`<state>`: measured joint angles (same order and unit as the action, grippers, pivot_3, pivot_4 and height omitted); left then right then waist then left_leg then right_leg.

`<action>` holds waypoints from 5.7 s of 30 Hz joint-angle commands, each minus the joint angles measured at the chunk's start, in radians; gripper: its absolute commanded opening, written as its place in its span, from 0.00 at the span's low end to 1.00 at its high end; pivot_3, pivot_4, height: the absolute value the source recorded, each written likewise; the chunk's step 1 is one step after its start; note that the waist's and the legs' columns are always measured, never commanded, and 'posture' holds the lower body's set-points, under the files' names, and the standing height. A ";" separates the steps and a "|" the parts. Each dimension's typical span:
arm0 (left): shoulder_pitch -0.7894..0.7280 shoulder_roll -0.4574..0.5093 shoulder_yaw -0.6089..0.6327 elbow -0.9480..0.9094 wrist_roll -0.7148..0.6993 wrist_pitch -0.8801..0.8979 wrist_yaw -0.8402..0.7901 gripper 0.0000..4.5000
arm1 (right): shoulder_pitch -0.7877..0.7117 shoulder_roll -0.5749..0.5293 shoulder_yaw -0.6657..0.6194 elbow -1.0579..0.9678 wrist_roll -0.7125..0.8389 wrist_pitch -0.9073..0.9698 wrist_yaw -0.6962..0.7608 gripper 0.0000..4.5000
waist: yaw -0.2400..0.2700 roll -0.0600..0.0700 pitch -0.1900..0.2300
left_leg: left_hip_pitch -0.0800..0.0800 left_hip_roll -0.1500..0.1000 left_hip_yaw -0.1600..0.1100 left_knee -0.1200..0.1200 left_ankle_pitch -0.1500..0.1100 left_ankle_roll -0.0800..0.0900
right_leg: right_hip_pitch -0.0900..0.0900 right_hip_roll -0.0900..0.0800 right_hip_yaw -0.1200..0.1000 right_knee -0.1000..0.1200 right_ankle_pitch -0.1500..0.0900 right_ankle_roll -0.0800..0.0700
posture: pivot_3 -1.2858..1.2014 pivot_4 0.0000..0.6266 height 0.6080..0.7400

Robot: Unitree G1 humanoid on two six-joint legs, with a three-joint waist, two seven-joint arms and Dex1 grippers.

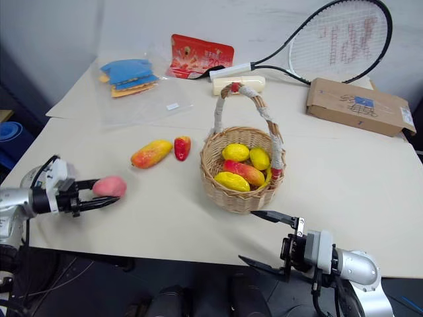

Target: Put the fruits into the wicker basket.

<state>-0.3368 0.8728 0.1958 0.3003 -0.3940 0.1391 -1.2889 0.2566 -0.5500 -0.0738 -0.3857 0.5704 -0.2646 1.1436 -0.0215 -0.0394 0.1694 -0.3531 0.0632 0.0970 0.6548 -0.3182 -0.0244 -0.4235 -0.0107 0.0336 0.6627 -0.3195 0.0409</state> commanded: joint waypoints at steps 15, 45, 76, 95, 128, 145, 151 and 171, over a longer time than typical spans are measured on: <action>-0.549 -0.565 -0.434 -0.028 0.157 0.111 0.232 0.61 | 0.083 0.095 -0.186 -0.280 -0.012 0.153 -0.463 1.00 | -0.011 0.002 0.001 | 0.001 0.000 0.000 0.006 0.000 0.000 | 0.003 0.011 0.011 -0.001 0.002 0.004 | 0.52 0.24 1.00; 0.158 0.170 0.308 0.046 0.000 0.125 0.139 1.00 | -0.107 -0.004 0.035 -0.295 0.042 0.113 -0.186 1.00 | -0.006 -0.006 0.003 | 0.001 0.001 -0.002 0.002 -0.005 -0.002 | -0.005 0.012 0.019 -0.002 0.002 0.003 | 0.52 0.24 1.00; -0.735 -0.172 -0.261 0.809 0.390 0.037 0.188 0.58 | -0.036 -0.003 0.002 -0.338 -0.017 0.113 -0.301 1.00 | -0.008 -0.007 0.003 | 0.000 0.000 0.004 0.009 -0.005 0.000 | -0.005 0.015 0.024 0.000 0.005 0.008 | 0.52 0.24 1.00; -0.688 -0.465 -0.277 0.106 0.141 0.235 0.017 0.58 | -0.014 0.026 -0.062 -0.339 -0.116 0.159 -0.453 1.00 | 0.001 -0.007 0.003 | -0.002 -0.004 0.004 0.013 -0.006 0.005 | -0.004 0.012 0.026 -0.001 0.007 0.012 | 0.52 0.24 1.00; -0.108 -0.155 0.146 0.008 -0.011 0.126 0.289 0.99 | -0.022 0.082 0.013 -0.171 -0.154 -0.017 -0.345 1.00 | 0.002 -0.006 0.003 | 0.000 -0.001 0.002 0.011 -0.007 0.004 | -0.003 0.010 0.022 0.000 0.006 0.009 | 0.52 0.24 1.00; -0.788 -0.453 -0.176 0.752 0.292 0.075 0.545 0.99 | -0.084 0.080 0.044 -0.217 -0.174 0.074 -0.425 1.00 | -0.008 -0.007 0.002 | -0.001 -0.001 0.005 0.011 -0.007 0.003 | -0.005 0.016 0.026 -0.002 0.007 0.010 | 0.52 0.24 1.00; -0.830 -0.507 -0.213 0.897 0.384 -0.006 0.666 0.99 | -0.054 0.090 0.050 -0.224 -0.191 0.058 -0.438 1.00 | -0.007 -0.007 0.002 | 0.000 -0.001 0.006 0.011 -0.005 -0.001 | -0.006 0.017 0.027 -0.001 0.007 0.010 | 0.52 0.24 1.00; -0.704 -0.234 -0.266 0.184 0.201 0.237 -0.053 0.52 | 0.028 0.097 0.031 -0.226 -0.222 0.009 -0.464 1.00 | -0.015 -0.006 0.003 | 0.000 0.001 0.009 0.009 -0.004 -0.006 | -0.007 0.018 0.027 0.000 0.005 0.008 | 0.52 0.24 1.00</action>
<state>-1.0464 0.6382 -0.0578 0.6805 -0.0991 0.3126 -1.2139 0.2855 -0.4531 -0.0255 -0.5824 0.3423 -0.2400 0.6901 -0.0368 -0.0455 0.1723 -0.3529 0.0649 0.1054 0.6641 -0.3222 -0.0310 -0.4304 0.0074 0.0609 0.6631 -0.3144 0.0486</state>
